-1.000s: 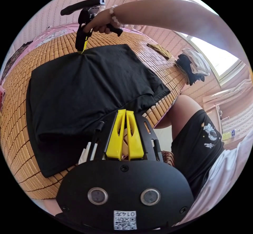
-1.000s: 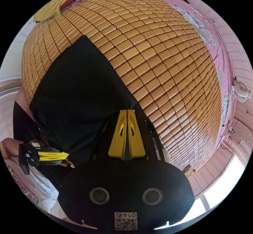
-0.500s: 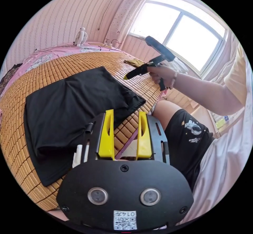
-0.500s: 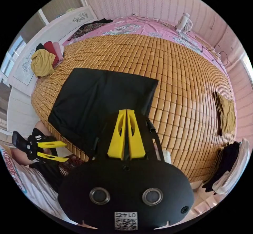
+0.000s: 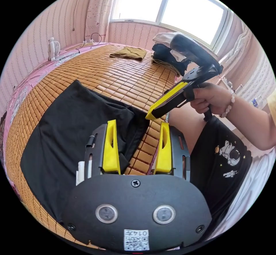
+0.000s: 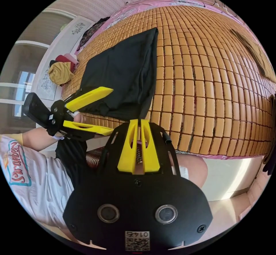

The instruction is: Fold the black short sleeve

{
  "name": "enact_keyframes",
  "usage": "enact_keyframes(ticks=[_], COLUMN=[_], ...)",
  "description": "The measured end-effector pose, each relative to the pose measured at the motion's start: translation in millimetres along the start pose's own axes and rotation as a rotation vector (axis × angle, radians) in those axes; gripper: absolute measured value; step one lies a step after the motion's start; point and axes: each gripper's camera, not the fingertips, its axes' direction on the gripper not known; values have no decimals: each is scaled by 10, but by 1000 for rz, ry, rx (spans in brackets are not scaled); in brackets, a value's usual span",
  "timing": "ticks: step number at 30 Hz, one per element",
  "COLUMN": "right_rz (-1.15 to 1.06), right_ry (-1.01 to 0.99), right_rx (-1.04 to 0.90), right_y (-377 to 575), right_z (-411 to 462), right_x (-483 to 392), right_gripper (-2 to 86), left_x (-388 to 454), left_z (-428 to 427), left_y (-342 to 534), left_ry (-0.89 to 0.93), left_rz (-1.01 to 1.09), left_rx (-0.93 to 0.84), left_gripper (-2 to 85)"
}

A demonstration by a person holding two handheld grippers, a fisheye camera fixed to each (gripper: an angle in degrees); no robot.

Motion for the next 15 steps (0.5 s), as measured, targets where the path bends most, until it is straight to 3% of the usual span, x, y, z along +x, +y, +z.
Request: enact_keyframes(ticks=[4,6,8,12,15], right_rz=[-20,-36,-52,114,236], right_ry=[-213,-297,-303,-152,-239], right_rx=[128,154,143,284,301], right_y=[118,174,236,483,508], right_z=[-262,-317,-337,-436,-394], right_x=[135,178,221,602,938], right_gripper=[14,17,22,78,111], left_x=[69,82,118,273,450], left_z=[257,282,261,47,-138], left_y=[-139,-164,-135,121,350], left_ry=[-7,-38,-70,25,27], left_rz=[13,-25,-14,70,130], left_rx=[-56,-96,-174,-148,-141], left_gripper=[168,73,13,-1,-4])
